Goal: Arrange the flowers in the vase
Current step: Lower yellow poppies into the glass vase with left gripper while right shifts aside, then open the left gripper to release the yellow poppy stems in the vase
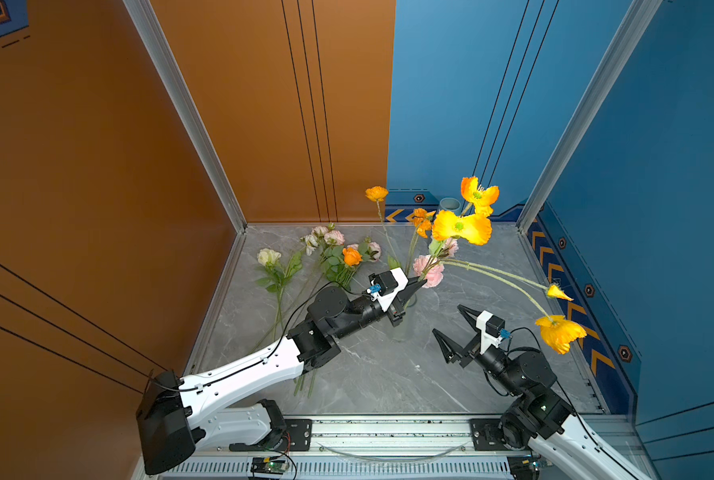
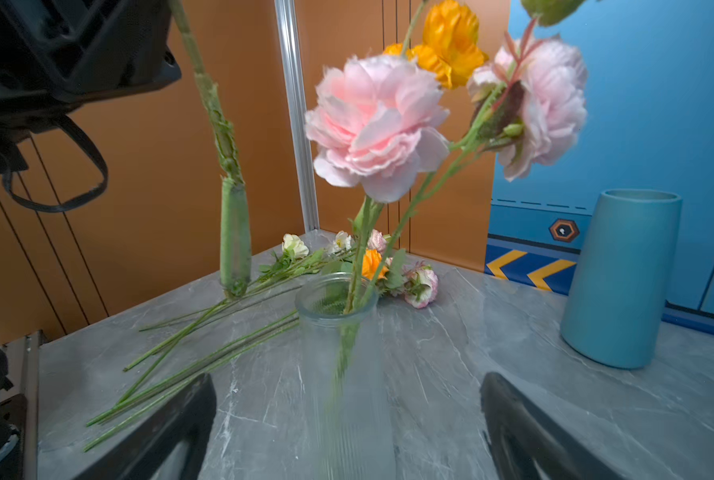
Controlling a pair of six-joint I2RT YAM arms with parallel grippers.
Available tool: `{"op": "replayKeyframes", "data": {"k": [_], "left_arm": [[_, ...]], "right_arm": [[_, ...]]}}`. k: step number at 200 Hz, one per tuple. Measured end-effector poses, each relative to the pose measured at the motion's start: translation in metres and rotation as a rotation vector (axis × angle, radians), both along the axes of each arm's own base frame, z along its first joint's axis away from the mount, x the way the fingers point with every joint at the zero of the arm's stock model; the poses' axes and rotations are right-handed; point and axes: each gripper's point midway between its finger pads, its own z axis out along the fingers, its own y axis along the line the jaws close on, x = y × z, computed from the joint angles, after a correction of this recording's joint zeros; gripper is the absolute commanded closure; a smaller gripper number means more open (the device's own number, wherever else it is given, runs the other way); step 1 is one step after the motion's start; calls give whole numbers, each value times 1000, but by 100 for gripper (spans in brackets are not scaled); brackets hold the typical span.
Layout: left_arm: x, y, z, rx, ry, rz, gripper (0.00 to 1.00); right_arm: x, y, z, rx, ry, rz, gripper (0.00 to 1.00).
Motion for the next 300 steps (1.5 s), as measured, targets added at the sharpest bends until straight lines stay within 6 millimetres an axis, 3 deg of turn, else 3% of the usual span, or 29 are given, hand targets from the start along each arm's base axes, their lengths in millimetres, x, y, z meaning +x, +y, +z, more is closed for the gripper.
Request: {"op": "replayKeyframes", "data": {"k": [29, 85, 136, 246, 300], "left_arm": [[9, -5, 2, 0, -31, -41, 100], [36, 1, -9, 27, -18, -125, 100], [34, -8, -28, 70, -19, -216, 100], [35, -14, -30, 81, -62, -243, 100], [46, -19, -47, 109, -23, -239, 100]], "right_arm": [[5, 4, -14, -10, 63, 19, 0], [3, 16, -15, 1, 73, 89, 0], [4, 32, -38, -43, 145, 168, 0], [5, 32, -29, -24, 114, 170, 0], [5, 32, -29, -24, 114, 170, 0]]}}
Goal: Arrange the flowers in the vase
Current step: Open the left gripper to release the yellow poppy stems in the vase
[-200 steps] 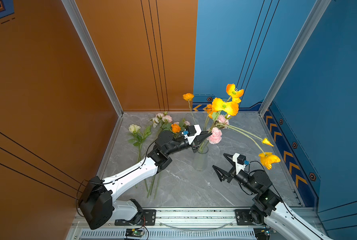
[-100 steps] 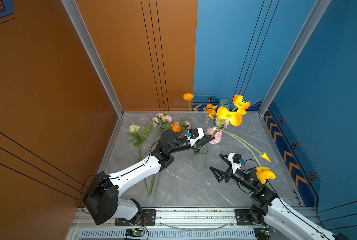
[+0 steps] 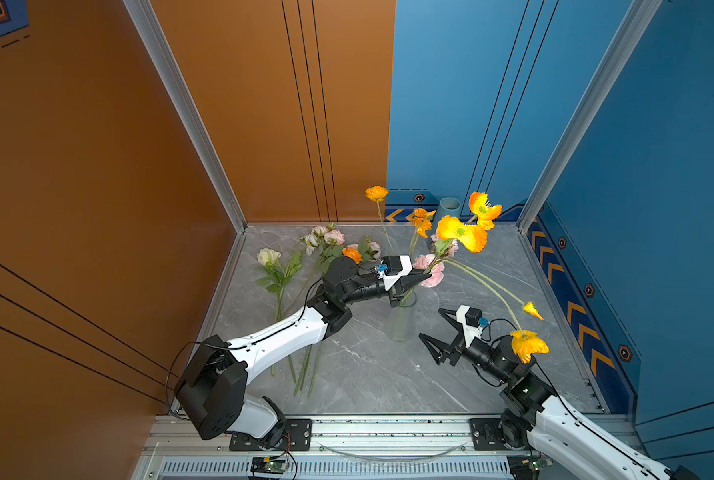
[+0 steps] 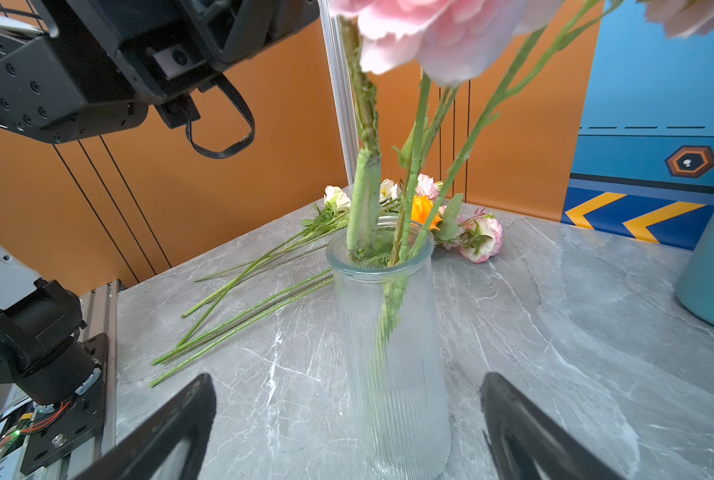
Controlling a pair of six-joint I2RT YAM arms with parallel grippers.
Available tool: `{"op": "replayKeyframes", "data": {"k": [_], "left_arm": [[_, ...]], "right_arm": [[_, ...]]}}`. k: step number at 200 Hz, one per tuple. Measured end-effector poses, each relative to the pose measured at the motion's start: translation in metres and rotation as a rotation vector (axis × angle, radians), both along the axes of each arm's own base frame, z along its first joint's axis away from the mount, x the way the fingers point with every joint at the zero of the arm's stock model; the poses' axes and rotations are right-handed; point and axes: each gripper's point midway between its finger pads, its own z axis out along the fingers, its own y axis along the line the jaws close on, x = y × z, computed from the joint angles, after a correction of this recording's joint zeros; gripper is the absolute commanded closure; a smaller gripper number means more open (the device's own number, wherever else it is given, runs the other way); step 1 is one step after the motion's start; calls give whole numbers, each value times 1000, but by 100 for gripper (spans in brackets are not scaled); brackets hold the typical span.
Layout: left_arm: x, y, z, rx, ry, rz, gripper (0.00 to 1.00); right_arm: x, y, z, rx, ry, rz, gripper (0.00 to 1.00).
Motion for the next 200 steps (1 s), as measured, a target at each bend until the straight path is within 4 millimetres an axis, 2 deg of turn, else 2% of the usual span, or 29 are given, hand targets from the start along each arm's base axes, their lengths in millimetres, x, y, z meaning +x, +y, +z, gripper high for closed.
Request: {"op": "replayKeyframes", "data": {"k": [45, 76, 99, 146, 200], "left_arm": [[2, 0, -6, 11, 13, 3, 100], [0, 2, -30, 46, 51, 3, 100], [-2, 4, -45, 69, 77, 3, 95], [-8, 10, -58, 86, 94, 8, 87], [-12, 12, -85, 129, 134, 19, 77]], "right_arm": [[0, 0, 0, 1, -1, 0, 0], [0, 0, -1, -1, 2, 0, 0], [1, 0, -1, -2, 3, 0, 0], [1, 1, -2, -3, 5, 3, 0], [1, 1, -2, -3, 4, 4, 0]]}}
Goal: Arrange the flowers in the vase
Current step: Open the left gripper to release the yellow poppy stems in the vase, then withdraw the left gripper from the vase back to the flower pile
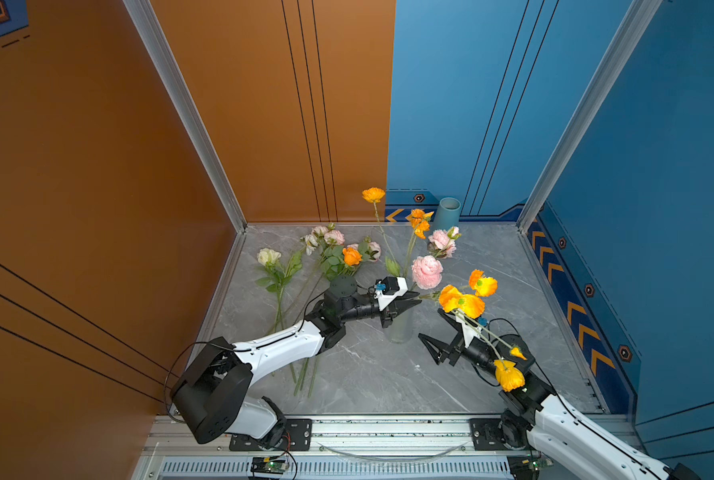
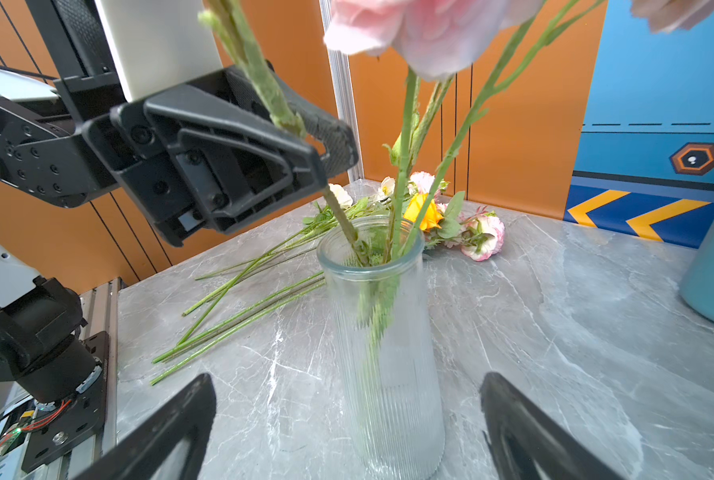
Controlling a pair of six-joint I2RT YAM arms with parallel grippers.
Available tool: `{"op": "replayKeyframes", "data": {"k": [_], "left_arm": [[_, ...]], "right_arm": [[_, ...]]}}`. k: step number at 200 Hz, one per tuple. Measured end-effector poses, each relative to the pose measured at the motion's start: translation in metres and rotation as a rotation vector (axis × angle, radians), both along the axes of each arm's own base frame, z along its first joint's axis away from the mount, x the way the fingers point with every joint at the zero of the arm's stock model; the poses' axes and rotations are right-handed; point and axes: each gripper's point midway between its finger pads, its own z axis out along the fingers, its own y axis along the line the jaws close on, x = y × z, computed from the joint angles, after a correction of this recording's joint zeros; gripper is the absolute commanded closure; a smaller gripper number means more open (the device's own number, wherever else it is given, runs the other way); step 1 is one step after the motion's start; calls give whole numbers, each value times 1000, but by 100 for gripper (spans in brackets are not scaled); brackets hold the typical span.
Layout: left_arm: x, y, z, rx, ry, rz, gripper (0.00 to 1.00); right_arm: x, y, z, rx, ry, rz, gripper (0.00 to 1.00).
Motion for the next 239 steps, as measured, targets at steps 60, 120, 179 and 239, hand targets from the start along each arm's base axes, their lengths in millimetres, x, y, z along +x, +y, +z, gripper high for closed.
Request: {"op": "replayKeyframes", "data": {"k": [60, 120, 179, 239], "left_arm": [[2, 0, 0, -1, -6, 16, 63], [9, 2, 0, -2, -1, 55, 47], [17, 9, -8, 0, 45, 117, 29], [33, 35, -3, -52, 168, 173, 0]], "right_arm": [[0, 0, -1, -1, 2, 0, 0], [6, -3, -5, -16, 22, -32, 0], [26, -12, -17, -54, 106, -116, 0], [35, -20, -29, -63, 170, -159, 0]]}}
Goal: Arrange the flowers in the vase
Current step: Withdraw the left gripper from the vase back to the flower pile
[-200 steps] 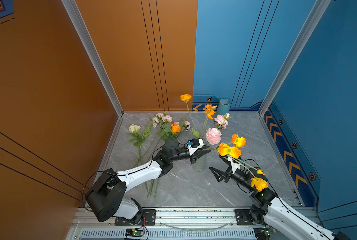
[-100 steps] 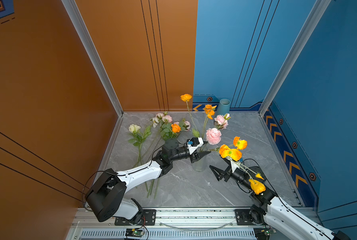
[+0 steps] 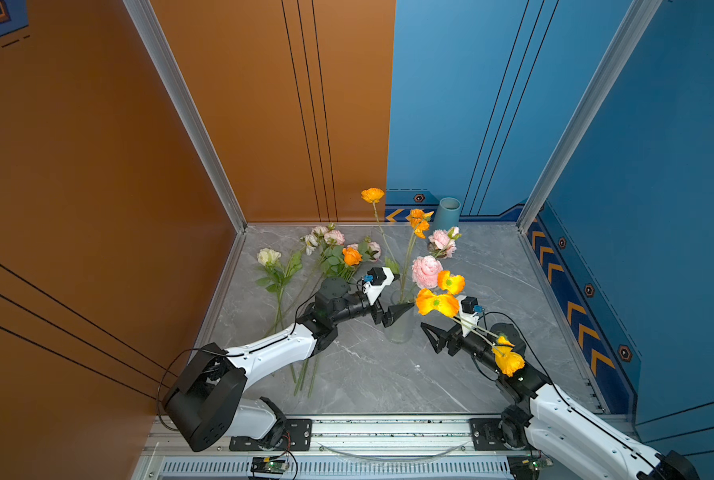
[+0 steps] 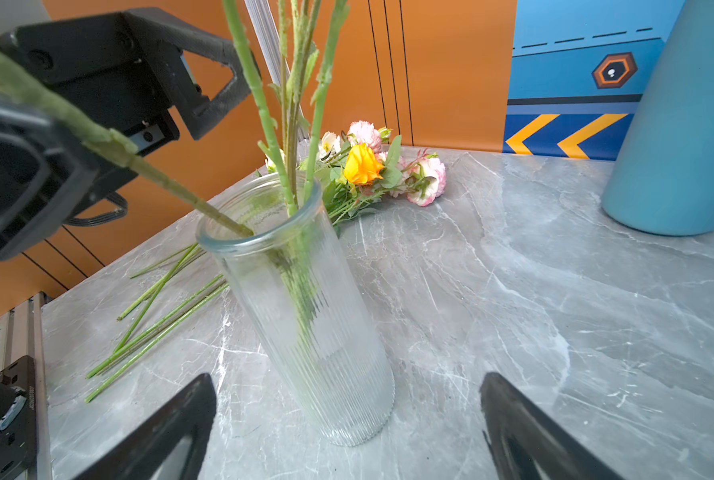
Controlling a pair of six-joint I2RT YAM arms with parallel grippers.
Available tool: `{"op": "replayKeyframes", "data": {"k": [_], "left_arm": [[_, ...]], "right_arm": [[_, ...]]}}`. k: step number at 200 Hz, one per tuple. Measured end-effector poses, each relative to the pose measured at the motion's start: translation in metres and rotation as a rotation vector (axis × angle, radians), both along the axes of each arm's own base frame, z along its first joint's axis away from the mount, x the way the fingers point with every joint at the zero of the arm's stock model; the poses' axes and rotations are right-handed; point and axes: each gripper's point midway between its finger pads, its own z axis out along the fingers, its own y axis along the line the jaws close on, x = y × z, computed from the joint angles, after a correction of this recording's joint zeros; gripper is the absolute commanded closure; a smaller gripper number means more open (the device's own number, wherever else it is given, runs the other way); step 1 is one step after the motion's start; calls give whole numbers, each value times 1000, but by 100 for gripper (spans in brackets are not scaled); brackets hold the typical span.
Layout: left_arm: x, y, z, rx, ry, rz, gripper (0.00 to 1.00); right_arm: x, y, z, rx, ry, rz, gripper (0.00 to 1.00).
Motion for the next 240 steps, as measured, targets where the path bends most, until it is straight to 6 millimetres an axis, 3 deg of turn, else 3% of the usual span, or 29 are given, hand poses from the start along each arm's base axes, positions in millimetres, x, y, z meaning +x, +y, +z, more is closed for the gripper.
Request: {"op": "replayKeyframes", "data": {"k": [41, 90, 116, 150, 168, 185, 209, 240], "left_arm": [[8, 9, -2, -13, 99, 1, 2], [-7, 15, -4, 1, 132, -19, 2], [-19, 28, 2, 17, 119, -2, 2], [-25, 51, 1, 89, 85, 97, 2], [-24, 66, -12, 149, 89, 176, 2], [-17, 84, -27, 205, 109, 290, 2], [6, 121, -43, 263, 170, 516, 2], [42, 176, -81, 377, 351, 766, 2]], "right_arm": [[9, -6, -6, -2, 37, -33, 0], [5, -6, -4, 18, 48, -19, 0], [-9, -6, 12, 61, 9, 19, 0], [-47, -6, 32, 121, -80, 106, 0], [-69, -4, 44, 153, -134, 160, 0], [-82, 1, 42, 157, -138, 206, 0], [-97, 15, 24, 101, -102, 278, 0], [-124, 44, -6, -42, -90, 411, 0]]}}
